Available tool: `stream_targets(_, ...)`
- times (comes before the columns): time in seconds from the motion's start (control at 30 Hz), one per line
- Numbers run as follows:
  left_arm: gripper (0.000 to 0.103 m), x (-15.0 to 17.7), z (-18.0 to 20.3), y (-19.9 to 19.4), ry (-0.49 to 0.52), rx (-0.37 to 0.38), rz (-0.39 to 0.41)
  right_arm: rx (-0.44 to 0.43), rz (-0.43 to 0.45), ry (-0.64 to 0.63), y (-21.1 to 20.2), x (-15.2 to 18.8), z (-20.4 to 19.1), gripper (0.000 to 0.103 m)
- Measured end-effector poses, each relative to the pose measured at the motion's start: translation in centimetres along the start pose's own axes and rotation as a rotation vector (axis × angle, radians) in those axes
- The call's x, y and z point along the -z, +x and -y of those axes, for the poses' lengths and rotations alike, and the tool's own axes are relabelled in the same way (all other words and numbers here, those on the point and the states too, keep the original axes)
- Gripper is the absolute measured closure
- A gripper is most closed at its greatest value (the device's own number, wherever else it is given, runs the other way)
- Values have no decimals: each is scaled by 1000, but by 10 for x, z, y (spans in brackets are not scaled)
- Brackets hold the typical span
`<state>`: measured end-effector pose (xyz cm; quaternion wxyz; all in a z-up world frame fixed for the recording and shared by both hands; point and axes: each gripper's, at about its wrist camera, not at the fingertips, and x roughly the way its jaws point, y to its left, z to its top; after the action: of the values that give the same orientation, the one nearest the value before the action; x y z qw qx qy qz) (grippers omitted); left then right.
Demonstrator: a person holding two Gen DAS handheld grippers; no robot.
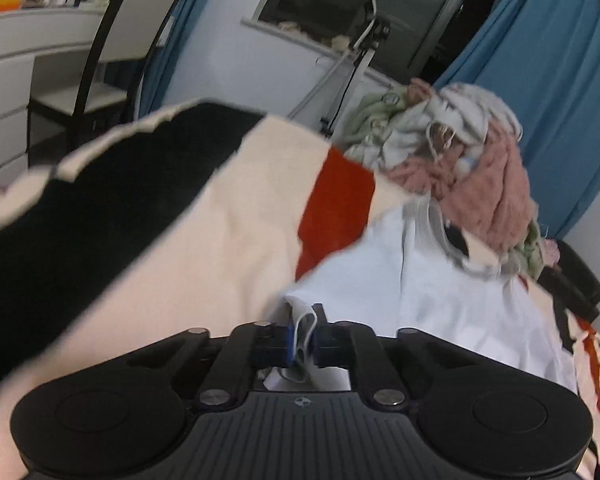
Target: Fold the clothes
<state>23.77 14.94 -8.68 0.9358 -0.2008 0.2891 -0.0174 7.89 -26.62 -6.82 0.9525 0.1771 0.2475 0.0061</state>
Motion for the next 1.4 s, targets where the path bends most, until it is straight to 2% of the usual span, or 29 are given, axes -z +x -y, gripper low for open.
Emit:
stream_targets(0.1,99,-43,-6,9,23,10,34,15,-5,-3,8,-1,0,18)
stream_targets(0.2,99,-95,-6,27,51,-47,55,34,3,-17,17,-2,0,18)
stream_targets(0.3,100,-148,-2,54,110,-174,128,53,30,-40,24,-2,-4,18)
stream_targets(0.37,100,-172,4,77,168,-271,155,71,53,-83,27,0,-9,19)
stream_targets(0.43,100,-185,5,104,183,-342,160,81,68,-110,31,0,-12,19)
stream_targets(0.53,99,-187,6,142,223,-443,130,88,87,-131,37,-2,-13,19)
stream_targets(0.6,95,-185,2,156,210,-410,124,90,99,-144,42,-3,-13,19)
stream_targets(0.63,92,-183,0,158,204,-389,128,90,101,-150,45,-3,-14,19)
stream_targets(0.67,82,-180,-2,159,199,-378,118,89,102,-156,47,-3,-15,19)
stream_targets(0.7,66,-177,-4,160,196,-367,108,87,99,-157,49,-2,-16,19)
stream_targets(0.73,59,-174,-6,157,199,-355,97,84,96,-158,51,-2,-16,19)
stream_targets(0.8,32,-162,-5,142,221,-342,107,77,90,-160,54,-2,-17,19)
stream_targets(0.87,14,-143,-2,117,237,-334,121,68,93,-169,53,-3,-19,19)
stream_targets(0.93,13,-123,7,90,252,-313,127,59,102,-179,50,-4,-22,19)
stream_targets(1.03,13,-83,20,37,247,-244,84,50,120,-189,42,-6,-25,19)
stream_targets(1.2,14,-8,14,-60,172,-152,-107,45,150,-204,24,-9,-27,19)
stream_targets(1.4,20,62,-10,-149,60,-114,-367,47,190,-192,-8,-15,-23,19)
